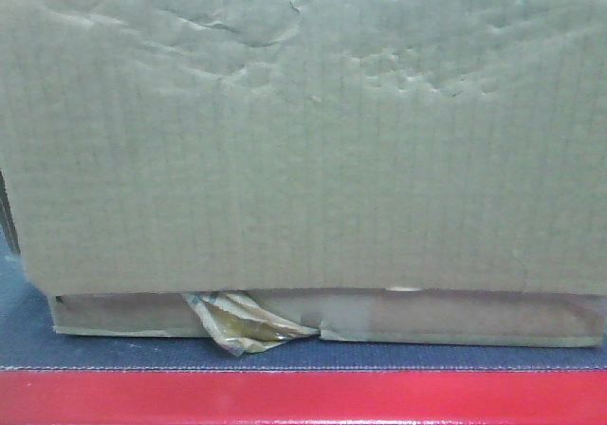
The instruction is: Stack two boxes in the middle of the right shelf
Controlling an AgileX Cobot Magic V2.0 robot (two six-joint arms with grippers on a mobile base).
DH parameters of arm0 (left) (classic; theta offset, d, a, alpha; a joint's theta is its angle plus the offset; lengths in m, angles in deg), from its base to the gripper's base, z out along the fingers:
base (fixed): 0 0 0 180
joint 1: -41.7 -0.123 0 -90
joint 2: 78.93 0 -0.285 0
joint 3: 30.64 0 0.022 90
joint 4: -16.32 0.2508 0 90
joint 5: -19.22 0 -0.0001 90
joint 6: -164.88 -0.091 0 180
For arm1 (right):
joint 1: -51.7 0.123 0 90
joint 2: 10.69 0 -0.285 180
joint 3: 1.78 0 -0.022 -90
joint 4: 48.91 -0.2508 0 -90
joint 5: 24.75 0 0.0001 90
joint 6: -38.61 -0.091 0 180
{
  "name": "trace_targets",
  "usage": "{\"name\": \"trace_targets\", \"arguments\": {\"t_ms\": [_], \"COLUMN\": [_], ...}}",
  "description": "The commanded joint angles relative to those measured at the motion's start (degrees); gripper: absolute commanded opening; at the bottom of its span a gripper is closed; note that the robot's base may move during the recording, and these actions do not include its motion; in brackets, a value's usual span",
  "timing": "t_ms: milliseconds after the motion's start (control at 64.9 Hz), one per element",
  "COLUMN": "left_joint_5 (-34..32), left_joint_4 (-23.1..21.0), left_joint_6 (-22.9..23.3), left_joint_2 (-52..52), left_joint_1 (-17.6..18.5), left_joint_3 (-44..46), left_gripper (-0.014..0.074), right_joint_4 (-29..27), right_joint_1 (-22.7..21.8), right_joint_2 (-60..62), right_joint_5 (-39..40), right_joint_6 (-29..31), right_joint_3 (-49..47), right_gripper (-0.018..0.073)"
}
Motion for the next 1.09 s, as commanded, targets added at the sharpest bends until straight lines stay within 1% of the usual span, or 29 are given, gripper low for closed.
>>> {"name": "trace_targets", "arguments": {"t_ms": [0,31,108,139,200,262,354,478,585,662,693,709,817,863,909,1078], "left_joint_5": [-0.2,-0.2,-0.2,-0.2,-0.2,-0.2,-0.2,-0.2,-0.2,-0.2,-0.2,-0.2,-0.2,-0.2,-0.2,-0.2], "left_joint_4": [-0.29,-0.29,-0.29,-0.29,-0.29,-0.29,-0.29,-0.29,-0.29,-0.29,-0.29,-0.29,-0.29,-0.29,-0.29,-0.29], "left_joint_6": [-0.03,-0.03,-0.03,-0.03,-0.03,-0.03,-0.03,-0.03,-0.03,-0.03,-0.03,-0.03,-0.03,-0.03,-0.03,-0.03], "left_joint_2": [0.82,0.82,0.82,0.82,0.82,0.82,0.82,0.82,0.82,0.82,0.82,0.82,0.82,0.82,0.82,0.82], "left_joint_1": [-0.25,-0.25,-0.25,-0.25,-0.25,-0.25,-0.25,-0.25,-0.25,-0.25,-0.25,-0.25,-0.25,-0.25,-0.25,-0.25], "left_joint_3": [0.13,0.13,0.13,0.13,0.13,0.13,0.13,0.13,0.13,0.13,0.13,0.13,0.13,0.13,0.13,0.13], "left_gripper": [0.035,0.035,0.035,0.035,0.035,0.035,0.035,0.035,0.035,0.035,0.035,0.035,0.035,0.035,0.035,0.035], "right_joint_4": [3.35,5.15,9.91,11.57,13.18,13.43,13.43,13.43,13.43,13.43,13.43,13.43,13.43,13.43,13.19,13.21], "right_joint_1": [1.68,2.46,6.48,8.06,11.16,13.93,16.14,17.43,18.29,18.53,18.53,18.53,18.53,18.53,18.53,18.66], "right_joint_2": [-4.49,-5.4,-8.63,-9.82,-12.33,-15.12,-18.29,-21.43,-23.35,-24.36,-24.86,-25.06,-26.61,-27.17,-28.08,-31.07], "right_joint_5": [-1.13,-1.63,-3.51,-4.89,-5.37,-5.37,-5.37,-5.37,-5.37,-5.37,-5.37,-5.37,-5.37,-5.37,-5.37,-5.37], "right_joint_6": [-4.1,-6.0,-10.92,-12.22,-13.78,-14.48,-15.15,-15.57,-15.57,-15.57,-15.57,-15.57,-15.57,-15.57,-15.57,-15.57], "right_joint_3": [-5.01,-6.16,-10.4,-12.02,-15.42,-19.55,-25.23,-31.58,-33.53,-33.51,-33.51,-33.51,-33.51,-33.51,-33.51,-33.51], "right_gripper": [-0.0151,-0.0151,-0.0151,-0.0151,-0.0151,-0.0151,-0.0151,-0.0151,-0.0148,-0.0071,-0.0022,0.002,0.0235,0.028,0.0307,0.0307]}}
